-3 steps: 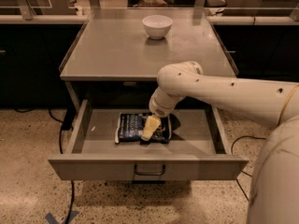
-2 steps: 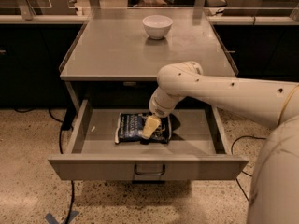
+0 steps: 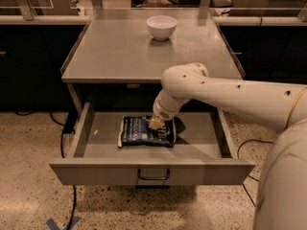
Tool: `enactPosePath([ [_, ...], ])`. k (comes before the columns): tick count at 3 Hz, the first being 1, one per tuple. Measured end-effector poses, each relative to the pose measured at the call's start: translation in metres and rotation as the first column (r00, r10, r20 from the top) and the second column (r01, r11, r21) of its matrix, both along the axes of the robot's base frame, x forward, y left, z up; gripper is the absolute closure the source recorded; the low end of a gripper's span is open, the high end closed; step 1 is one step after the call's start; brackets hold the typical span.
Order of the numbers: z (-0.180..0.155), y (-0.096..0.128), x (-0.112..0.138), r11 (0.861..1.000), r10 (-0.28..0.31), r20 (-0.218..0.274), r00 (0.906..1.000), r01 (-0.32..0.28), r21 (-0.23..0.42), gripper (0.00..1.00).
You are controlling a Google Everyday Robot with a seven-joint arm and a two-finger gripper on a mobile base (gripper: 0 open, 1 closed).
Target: Pick blue chip bag from top drawer and place on counter
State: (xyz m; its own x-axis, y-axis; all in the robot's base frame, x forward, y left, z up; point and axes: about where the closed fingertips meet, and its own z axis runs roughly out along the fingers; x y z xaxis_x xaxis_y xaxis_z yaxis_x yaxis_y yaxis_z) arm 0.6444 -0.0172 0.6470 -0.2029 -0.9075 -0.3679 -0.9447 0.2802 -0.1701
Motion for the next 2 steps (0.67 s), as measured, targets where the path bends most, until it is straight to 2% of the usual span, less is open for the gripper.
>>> enactPosePath([
  [1,-0.0001,0.0000,0.0000,1.000,0.000,0.000,1.0000,0.000,0.000,0.50],
  [2,-0.0001,0.0000,0.0000,1.000,0.000,0.000,1.0000,0.000,0.000,0.27],
])
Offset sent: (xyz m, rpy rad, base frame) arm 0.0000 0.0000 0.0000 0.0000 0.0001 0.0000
